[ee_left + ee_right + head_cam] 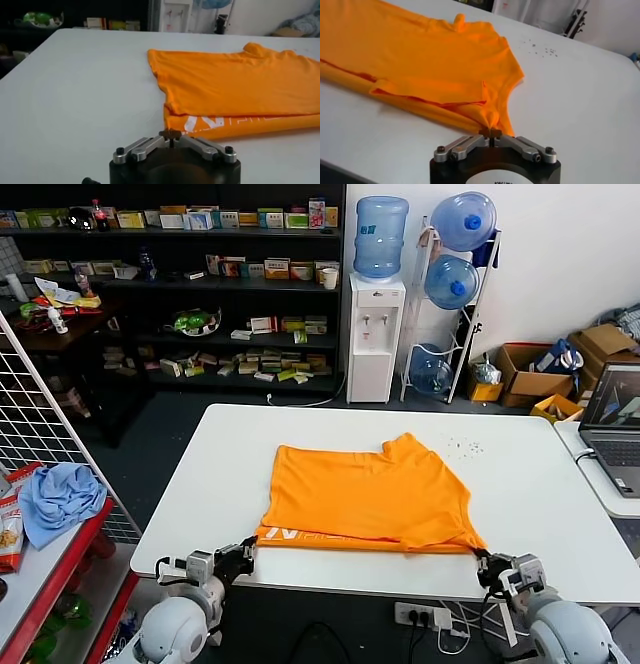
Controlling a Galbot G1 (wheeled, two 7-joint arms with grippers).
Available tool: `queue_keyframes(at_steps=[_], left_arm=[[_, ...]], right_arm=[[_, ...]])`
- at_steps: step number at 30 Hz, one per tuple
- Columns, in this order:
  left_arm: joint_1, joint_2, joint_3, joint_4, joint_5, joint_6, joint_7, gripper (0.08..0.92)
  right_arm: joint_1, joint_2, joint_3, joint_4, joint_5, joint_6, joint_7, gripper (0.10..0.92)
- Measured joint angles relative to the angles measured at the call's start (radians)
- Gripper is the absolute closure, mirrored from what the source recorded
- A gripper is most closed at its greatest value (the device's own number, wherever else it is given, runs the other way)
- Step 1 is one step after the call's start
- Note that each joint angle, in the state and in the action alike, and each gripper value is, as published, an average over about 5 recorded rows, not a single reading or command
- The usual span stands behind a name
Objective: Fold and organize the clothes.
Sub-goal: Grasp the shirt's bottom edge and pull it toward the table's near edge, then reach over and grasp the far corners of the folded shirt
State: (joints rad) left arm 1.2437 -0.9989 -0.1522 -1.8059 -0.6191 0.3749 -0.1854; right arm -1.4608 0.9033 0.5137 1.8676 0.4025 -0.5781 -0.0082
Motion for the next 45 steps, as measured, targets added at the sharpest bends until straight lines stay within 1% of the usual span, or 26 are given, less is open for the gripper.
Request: queue_keyframes(at_steps=[4,7,13,20,24,25,28,30,33,38,45], left_arm=[[0.042,0.014,-0.008,-0.039,0.004,0.009,-0.006,0.908],[0.058,0.017,-0.013,-0.057,0.007,0.013,-0.008,0.868],[0.062,0.026,-0.021,-0.083,0.000,0.025,-0.012,0.703],[0.041,0.047,-0.026,-0.110,-0.018,0.031,-0.014,0.495],[0.011,0.048,-0.016,-0.107,-0.019,0.025,-0.009,0.383],[-0.001,0.047,-0.013,-0.103,-0.020,0.022,-0.007,0.357],[-0.051,0.035,0.000,-0.081,-0.023,0.006,0.000,0.270],[-0.092,0.024,0.011,-0.056,-0.025,-0.007,0.004,0.219],[-0.163,0.004,0.030,-0.004,-0.026,-0.025,0.011,0.183],[-0.292,-0.036,0.074,0.114,-0.022,-0.046,0.019,0.177],[-0.481,-0.116,0.144,0.329,-0.025,-0.051,0.027,0.177]], right_arm=[[-0.026,-0.004,0.007,0.023,0.005,-0.012,0.011,0.881],[-0.038,-0.010,0.015,0.041,0.011,-0.021,0.019,0.815],[-0.052,-0.025,0.034,0.077,0.037,-0.042,0.027,0.643],[-0.046,-0.046,0.055,0.114,0.094,-0.047,0.039,0.443],[-0.008,-0.054,0.050,0.108,0.129,-0.005,0.059,0.339],[0.007,-0.054,0.046,0.100,0.138,0.012,0.064,0.305],[0.064,-0.055,0.030,0.064,0.165,0.062,0.074,0.235],[0.111,-0.053,0.015,0.030,0.185,0.086,0.076,0.214],[0.192,-0.048,-0.012,-0.030,0.215,0.101,0.073,0.204],[0.348,-0.032,-0.069,-0.159,0.249,0.089,0.041,0.203],[0.576,0.009,-0.162,-0.380,0.246,0.080,-0.025,0.203]])
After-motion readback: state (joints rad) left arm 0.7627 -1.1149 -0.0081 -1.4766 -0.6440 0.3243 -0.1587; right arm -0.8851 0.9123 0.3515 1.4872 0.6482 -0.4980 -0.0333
